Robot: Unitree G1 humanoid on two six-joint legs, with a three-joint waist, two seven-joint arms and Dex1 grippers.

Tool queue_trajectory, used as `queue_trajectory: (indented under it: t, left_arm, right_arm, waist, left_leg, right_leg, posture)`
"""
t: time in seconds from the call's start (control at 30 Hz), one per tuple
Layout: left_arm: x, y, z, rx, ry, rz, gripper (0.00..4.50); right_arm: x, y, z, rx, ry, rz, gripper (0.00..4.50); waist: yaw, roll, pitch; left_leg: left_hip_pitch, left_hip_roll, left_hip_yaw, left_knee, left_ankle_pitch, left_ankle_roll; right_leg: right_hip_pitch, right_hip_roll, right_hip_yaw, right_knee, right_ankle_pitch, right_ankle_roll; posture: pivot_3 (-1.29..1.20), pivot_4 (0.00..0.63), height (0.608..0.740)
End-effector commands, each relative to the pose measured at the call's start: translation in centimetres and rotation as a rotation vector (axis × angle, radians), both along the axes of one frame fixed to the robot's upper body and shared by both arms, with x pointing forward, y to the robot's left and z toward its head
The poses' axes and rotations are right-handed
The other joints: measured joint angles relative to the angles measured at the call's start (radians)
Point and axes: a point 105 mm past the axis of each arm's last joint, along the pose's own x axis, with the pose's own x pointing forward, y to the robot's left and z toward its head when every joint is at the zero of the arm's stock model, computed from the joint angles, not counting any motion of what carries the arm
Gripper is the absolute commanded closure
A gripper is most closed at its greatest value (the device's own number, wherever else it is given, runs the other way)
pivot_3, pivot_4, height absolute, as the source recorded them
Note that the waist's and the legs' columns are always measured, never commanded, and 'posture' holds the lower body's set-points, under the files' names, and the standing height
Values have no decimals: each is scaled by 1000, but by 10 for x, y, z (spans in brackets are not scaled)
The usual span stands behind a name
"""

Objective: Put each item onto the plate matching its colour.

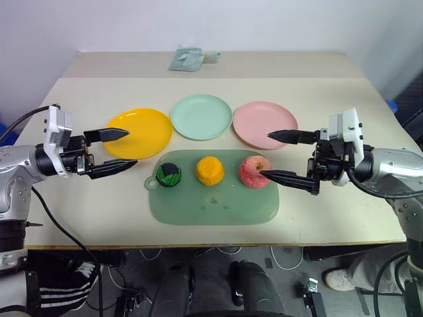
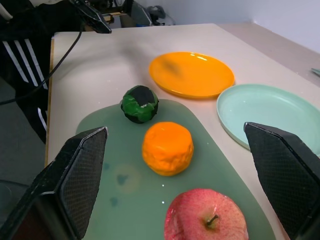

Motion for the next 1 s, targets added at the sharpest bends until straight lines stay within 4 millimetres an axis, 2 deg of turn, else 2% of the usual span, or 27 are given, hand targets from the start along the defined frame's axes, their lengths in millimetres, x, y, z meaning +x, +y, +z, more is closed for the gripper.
queue_trajectory:
  t: [0.03,0.37,0.63,0.83,1.0]
  left_arm:
    - [0,-1,11,-6,-49,-7,0]
    - [-6,4,11,7,-49,9,0]
    - [-14,-12,-3,-16,29,-44,0]
    - [-3,-17,-4,7,-35,26,0]
    - [0,-27,-20,38,-48,31,0]
  right_arm:
    - [-5,0,9,-6,-41,12,30]
    - [3,6,17,-11,-66,43,30]
    - [1,-1,20,-11,10,37,30]
    - [7,5,14,-14,14,46,30]
    - [6,11,12,-30,4,62,30]
  waist:
    - [0,0,0]
    - [-1,0,0]
    - [1,0,0]
    - [0,0,0]
    - [0,0,0]
  left_leg:
    - [0,0,0,0,0,0]
    - [0,0,0,0,0,0]
    - [0,0,0,0,0,0]
    - [0,0,0,0,0,0]
    - [0,0,0,0,0,0]
  right_leg:
    - [0,0,0,0,0,0]
    - [0,0,0,0,0,0]
    - [0,-1,0,0,0,0]
    - [0,-1,0,0,0,0]
    - [0,-1,0,0,0,0]
  posture:
    - [0,150,736]
    - [0,150,736]
    - [0,150,736]
    - [0,150,736]
    - [0,150,736]
